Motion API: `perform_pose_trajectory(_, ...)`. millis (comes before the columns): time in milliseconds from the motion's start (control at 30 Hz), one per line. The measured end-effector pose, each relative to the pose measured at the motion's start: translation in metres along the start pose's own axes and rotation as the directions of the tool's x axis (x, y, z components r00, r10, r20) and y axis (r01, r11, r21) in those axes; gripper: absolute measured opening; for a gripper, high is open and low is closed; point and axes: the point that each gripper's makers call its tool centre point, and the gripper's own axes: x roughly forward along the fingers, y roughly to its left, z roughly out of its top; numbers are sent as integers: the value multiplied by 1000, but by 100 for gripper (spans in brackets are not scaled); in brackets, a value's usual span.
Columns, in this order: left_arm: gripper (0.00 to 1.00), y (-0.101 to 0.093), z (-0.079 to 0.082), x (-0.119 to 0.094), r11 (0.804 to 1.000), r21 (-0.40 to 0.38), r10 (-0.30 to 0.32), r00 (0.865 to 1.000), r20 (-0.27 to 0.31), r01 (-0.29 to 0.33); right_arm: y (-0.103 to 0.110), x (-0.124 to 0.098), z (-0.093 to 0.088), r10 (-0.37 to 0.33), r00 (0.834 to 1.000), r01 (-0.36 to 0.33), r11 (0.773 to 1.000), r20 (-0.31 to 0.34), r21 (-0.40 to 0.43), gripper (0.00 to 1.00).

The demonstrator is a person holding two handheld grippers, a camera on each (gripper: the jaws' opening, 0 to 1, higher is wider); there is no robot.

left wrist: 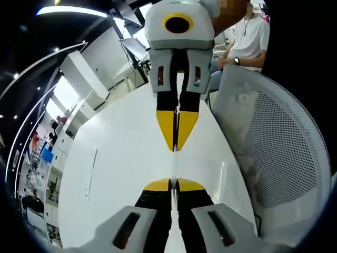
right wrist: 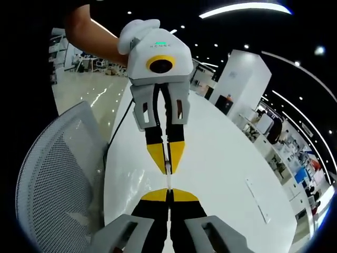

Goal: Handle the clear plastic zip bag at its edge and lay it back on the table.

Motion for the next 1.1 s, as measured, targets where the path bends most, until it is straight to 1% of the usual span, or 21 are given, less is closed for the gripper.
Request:
perform_pose_trajectory(467, 0, 5, -1, -2, 1000, -1, 2, 1000, 8, -2, -4, 2, 3, -2, 1000, 2, 1000, 10, 1, 0)
perform_pose_trajectory(733, 0, 5, 0, -4, 1000, 10, -2, 1000, 4, 2, -3, 1, 3, -3, 1000, 3, 1000, 16, 5, 0)
perform_pose_trajectory(1100, 0, 6, 0, -6, 1000, 5, 4, 1000, 9, -4, -5, -1, 5, -6, 1000, 6, 1000, 16, -5, 0)
